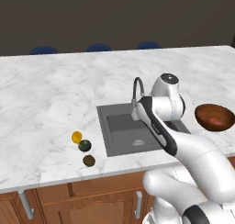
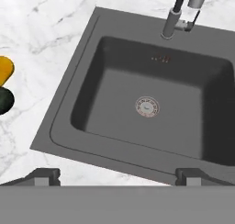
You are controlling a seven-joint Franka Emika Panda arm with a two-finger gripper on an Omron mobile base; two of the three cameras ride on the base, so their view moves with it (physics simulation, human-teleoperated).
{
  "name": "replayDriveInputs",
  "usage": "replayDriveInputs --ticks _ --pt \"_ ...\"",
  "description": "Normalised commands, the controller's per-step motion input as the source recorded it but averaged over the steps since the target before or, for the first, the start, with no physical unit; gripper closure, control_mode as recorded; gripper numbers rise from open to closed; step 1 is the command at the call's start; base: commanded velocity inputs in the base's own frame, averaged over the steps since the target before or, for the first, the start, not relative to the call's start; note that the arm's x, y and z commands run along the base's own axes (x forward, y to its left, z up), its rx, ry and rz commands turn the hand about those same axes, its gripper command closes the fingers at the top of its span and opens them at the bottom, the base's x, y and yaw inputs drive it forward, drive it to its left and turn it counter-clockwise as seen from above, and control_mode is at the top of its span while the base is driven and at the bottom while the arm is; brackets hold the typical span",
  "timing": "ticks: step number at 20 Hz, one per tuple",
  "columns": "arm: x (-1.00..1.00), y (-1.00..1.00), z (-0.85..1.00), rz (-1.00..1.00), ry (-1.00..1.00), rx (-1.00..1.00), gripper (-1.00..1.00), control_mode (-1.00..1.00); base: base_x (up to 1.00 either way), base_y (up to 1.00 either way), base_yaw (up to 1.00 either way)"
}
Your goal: There is a mixed pile of frozen fruits and vegetables on the counter. Locate all the frozen vegetables and place the items in a bowl on the counter. Take all the frozen fruits and defrost them in a running sink.
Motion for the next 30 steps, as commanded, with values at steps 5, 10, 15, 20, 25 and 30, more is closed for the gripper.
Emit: replayDriveInputs --ticks 5,10,15,20,25,30 --pt "0.19 0.89 -0.22 0.06 0.24 -0.01 -1.0 -1.0 0.0 0.0 0.0" --pt "0.26 0.92 -0.2 0.05 0.28 0.0 -1.0 -1.0 0.0 0.0 0.0" --pt "0.13 0.82 -0.17 0.05 0.28 0.0 -1.0 -1.0 0.0 0.0 0.0" --pt "0.0 0.39 -0.28 0.07 0.13 0.02 -1.0 -1.0 0.0 0.0 0.0" --pt "0.03 0.39 -0.5 0.06 -0.04 0.0 -1.0 -1.0 0.0 0.0 0.0" --pt "0.18 0.25 -0.31 0.02 -0.08 -0.01 -1.0 -1.0 0.0 0.0 0.0"
